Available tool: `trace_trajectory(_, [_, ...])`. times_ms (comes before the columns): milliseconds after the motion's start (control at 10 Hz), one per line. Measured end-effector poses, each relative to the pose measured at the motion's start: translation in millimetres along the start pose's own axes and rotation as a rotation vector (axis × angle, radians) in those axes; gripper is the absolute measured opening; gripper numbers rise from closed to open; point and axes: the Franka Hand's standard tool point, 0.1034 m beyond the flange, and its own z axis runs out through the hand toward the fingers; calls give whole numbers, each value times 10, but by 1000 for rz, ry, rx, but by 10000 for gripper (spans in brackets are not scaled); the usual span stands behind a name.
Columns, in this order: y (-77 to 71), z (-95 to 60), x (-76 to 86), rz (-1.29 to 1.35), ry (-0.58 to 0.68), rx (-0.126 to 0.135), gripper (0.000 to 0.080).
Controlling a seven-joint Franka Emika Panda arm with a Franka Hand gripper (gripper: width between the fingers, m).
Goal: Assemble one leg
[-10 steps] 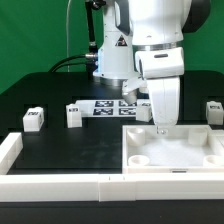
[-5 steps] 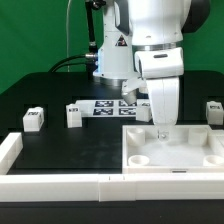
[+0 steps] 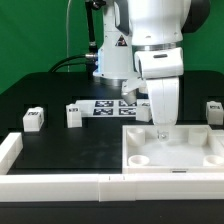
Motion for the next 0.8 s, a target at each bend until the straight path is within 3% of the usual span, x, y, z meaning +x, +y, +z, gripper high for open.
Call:
trace_trajectory(200, [-42, -150, -24, 65, -6, -19, 648])
trace_trajectory(500, [-256, -547, 11, 183, -21, -60, 648])
trace_trajectory(800, [-311, -590, 37, 223, -22, -63, 648])
